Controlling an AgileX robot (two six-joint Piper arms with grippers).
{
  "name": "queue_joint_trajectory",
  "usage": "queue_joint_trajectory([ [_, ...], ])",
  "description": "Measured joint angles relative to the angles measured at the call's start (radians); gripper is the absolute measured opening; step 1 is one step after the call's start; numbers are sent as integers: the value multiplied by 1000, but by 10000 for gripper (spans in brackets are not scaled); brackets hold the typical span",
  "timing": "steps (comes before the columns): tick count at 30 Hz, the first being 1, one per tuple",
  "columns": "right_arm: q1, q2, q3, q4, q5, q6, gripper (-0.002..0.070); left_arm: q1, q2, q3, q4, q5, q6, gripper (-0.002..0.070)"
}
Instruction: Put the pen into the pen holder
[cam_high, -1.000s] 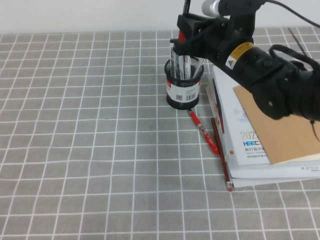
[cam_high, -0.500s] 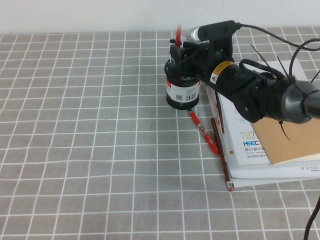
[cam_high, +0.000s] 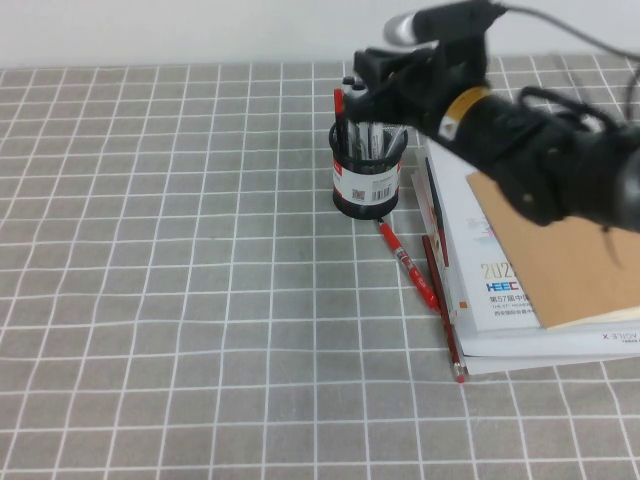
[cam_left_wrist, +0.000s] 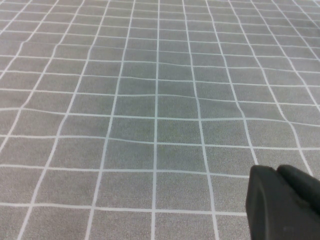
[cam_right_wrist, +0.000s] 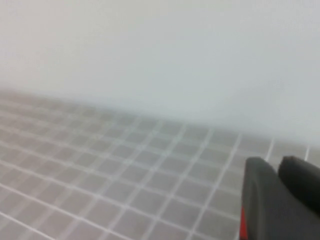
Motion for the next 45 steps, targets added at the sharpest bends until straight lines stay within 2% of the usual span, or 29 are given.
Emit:
queue_joint_trajectory([
  [4, 0, -158, 132, -26, -4, 8, -5, 0, 0, 0, 0, 0, 0, -6],
  [14, 0, -608, 511, -45, 65, 11, -12, 0, 0, 0, 0, 0, 0, -6],
  [22, 0, -818, 727, -36, 120, 11, -12, 0, 0, 0, 0, 0, 0, -6],
  [31, -9, -1077, 954, 98, 230, 11, -12, 0, 0, 0, 0, 0, 0, -6],
  [38, -179, -1337, 1114, 110, 385, 11, -12, 0, 0, 0, 0, 0, 0, -6],
  [45, -364, -1610, 1281, 74, 414, 11, -12, 0, 0, 0, 0, 0, 0, -6],
])
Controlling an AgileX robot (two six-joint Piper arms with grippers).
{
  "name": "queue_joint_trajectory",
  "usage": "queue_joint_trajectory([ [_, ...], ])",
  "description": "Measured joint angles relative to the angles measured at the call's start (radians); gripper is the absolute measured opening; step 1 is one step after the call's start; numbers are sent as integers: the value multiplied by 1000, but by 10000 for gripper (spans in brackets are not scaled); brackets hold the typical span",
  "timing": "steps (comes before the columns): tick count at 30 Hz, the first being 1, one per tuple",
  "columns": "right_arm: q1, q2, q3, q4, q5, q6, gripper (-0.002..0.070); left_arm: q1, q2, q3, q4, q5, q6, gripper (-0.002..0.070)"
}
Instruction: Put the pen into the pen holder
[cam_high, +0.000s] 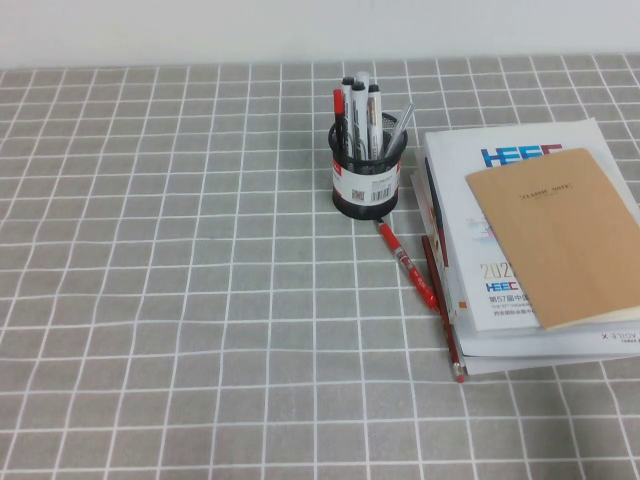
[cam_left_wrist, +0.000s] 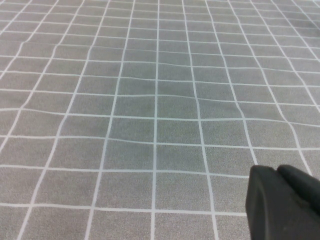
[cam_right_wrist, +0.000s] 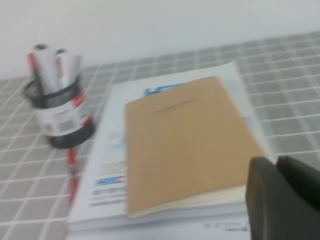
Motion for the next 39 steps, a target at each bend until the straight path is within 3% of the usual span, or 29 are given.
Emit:
queue_joint_trajectory([
  [13, -55, -132, 94, -3, 13, -20, -12, 0, 0, 0, 0, 0, 0, -6],
  [19, -55, -195, 94, 309, 91, -406, -12, 0, 0, 0, 0, 0, 0, -6],
  [21, -55, -230, 94, 364, 143, -459, -12, 0, 0, 0, 0, 0, 0, -6],
  [29, -100, -313, 94, 265, 332, -324, -12, 0, 0, 0, 0, 0, 0, -6],
  [39, -155, -314, 94, 258, 385, -338, -12, 0, 0, 0, 0, 0, 0, -6],
])
